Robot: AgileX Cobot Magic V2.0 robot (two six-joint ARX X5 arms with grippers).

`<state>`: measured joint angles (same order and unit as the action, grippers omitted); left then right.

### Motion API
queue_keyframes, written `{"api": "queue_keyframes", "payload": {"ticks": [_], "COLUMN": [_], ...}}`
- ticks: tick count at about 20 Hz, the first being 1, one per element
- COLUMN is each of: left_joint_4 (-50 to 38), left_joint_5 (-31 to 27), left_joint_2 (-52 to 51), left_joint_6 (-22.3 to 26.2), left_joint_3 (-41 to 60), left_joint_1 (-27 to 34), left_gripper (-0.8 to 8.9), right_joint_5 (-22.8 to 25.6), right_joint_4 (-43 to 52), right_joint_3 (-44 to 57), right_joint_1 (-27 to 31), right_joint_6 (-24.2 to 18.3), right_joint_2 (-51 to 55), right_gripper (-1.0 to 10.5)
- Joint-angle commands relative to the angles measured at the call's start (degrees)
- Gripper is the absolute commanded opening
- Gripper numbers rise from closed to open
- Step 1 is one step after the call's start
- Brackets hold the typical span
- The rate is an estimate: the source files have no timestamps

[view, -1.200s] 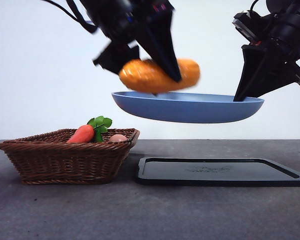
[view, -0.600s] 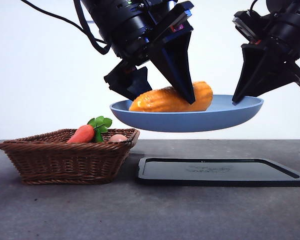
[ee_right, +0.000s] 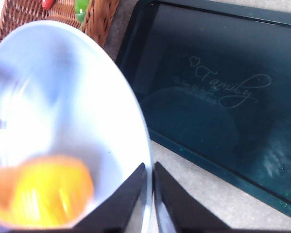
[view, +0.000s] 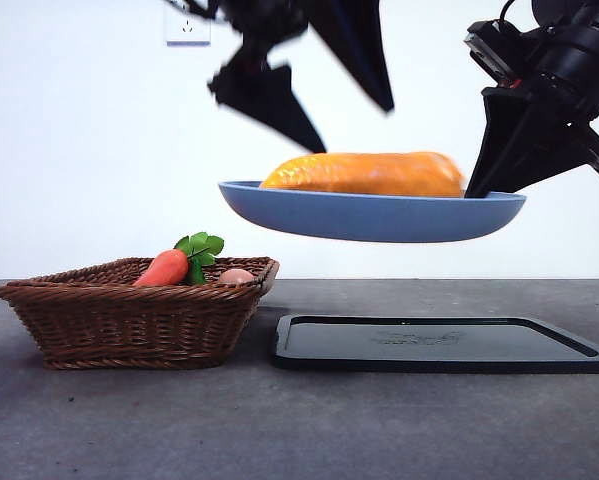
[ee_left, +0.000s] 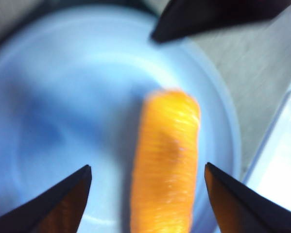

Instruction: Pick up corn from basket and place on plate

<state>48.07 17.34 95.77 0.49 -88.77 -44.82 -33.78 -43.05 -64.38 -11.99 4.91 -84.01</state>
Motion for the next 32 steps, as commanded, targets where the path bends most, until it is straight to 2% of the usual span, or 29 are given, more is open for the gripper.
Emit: {"api": "queue_keyframes", "payload": {"ticks": [1, 3, 11, 20, 26, 32], "left_joint_4": [1.92, 3.48, 7.87, 8.76, 8.74, 8.79], "left_joint_5": [-0.02, -0.02, -0.02, 0.0, 0.0, 0.0], "left_joint_2": [0.09, 0.09, 0.07, -0.09, -0.09, -0.09], "left_joint_6": [0.55, 0.92, 1.73, 1.62, 1.62, 1.64], "left_joint_3": [-4.11, -6.54, -11.56, -12.09, -12.09, -12.09], "left_joint_1": [-0.5, -0.5, -0.52, -0.52, -0.52, -0.52], "left_gripper": [3.82, 3.82, 3.79, 3.78, 3.78, 3.78], "right_joint_5": [0.61, 2.73, 2.75, 2.1, 1.84, 1.53], "right_joint_4": [0.42, 0.57, 5.88, 16.15, 19.19, 18.03], "right_joint_3": [-1.29, -1.29, -1.31, -1.31, -1.31, -1.31], "right_joint_1": [-0.2, -0.15, 4.17, 11.1, 11.52, 11.37], "right_joint_6": [0.26, 0.26, 1.2, 4.55, 5.22, 5.16], "right_joint_2": [-0.63, -0.63, -1.66, -14.32, -21.86, -23.08], "right_gripper": [0.0, 0.0, 0.0, 0.0, 0.0, 0.1]}}
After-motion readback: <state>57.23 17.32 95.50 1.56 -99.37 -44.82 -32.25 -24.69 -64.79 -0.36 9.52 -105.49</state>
